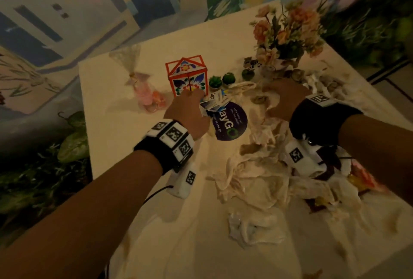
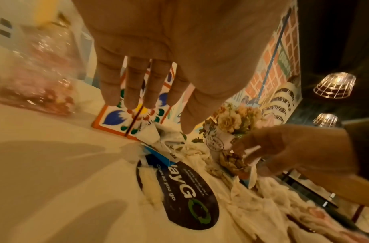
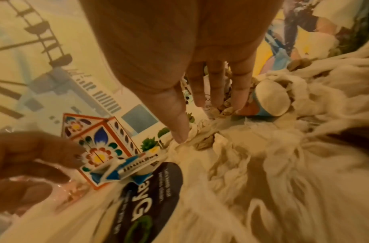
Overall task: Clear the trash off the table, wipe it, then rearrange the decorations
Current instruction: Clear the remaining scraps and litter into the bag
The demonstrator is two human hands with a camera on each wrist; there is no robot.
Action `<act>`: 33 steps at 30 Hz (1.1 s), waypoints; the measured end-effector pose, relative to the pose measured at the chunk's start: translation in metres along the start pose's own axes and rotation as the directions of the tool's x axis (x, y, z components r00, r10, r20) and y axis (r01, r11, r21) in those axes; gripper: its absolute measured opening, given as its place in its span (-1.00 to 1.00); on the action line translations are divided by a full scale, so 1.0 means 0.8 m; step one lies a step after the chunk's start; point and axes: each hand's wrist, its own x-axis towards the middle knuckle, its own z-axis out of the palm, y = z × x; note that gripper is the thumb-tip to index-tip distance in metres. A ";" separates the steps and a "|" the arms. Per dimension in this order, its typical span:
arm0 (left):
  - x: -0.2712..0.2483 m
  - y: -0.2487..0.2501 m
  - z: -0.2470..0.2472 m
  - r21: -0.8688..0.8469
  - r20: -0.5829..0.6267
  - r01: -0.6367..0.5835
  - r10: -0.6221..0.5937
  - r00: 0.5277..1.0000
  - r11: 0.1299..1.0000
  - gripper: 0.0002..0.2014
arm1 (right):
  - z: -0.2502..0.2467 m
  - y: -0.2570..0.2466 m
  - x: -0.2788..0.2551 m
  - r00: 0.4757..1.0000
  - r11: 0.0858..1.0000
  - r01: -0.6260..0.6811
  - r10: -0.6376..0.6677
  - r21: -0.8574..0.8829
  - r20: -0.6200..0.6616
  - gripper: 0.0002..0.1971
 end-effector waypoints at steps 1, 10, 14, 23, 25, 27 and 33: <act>0.008 0.010 0.009 0.030 0.014 -0.005 0.005 1.000 1.000 -0.35 | 0.000 0.001 0.013 0.999 0.999 0.039 -0.039 -0.020 0.016 -0.26; 0.054 0.052 0.073 0.219 0.115 0.143 -0.172 0.978 0.965 -0.27 | 0.024 -0.005 0.083 0.944 0.953 0.250 -0.202 -0.168 0.262 -0.20; 0.056 0.056 0.082 0.261 0.121 0.184 -0.221 0.968 0.948 -0.35 | 0.030 -0.003 0.095 0.939 0.931 0.287 -0.226 -0.226 0.258 -0.25; 0.039 0.074 0.083 0.166 0.138 0.161 -0.185 0.973 0.973 -0.17 | 0.038 -0.009 0.093 0.934 0.919 0.307 -0.242 -0.246 0.263 -0.64; 0.034 0.080 0.086 0.159 0.139 0.083 -0.106 0.985 0.984 -0.20 | 0.038 -0.008 0.089 0.934 0.927 0.302 -0.241 -0.223 0.266 -0.71; 0.031 0.085 0.089 0.183 0.150 0.056 -0.084 0.985 0.982 -0.33 | 0.037 -0.005 0.086 0.935 0.934 0.290 -0.230 -0.209 0.270 -0.77; 0.027 0.084 0.094 0.179 0.129 0.108 -0.132 0.983 0.978 -0.41 | 0.030 0.004 0.080 0.941 0.945 0.271 -0.219 -0.185 0.258 -0.74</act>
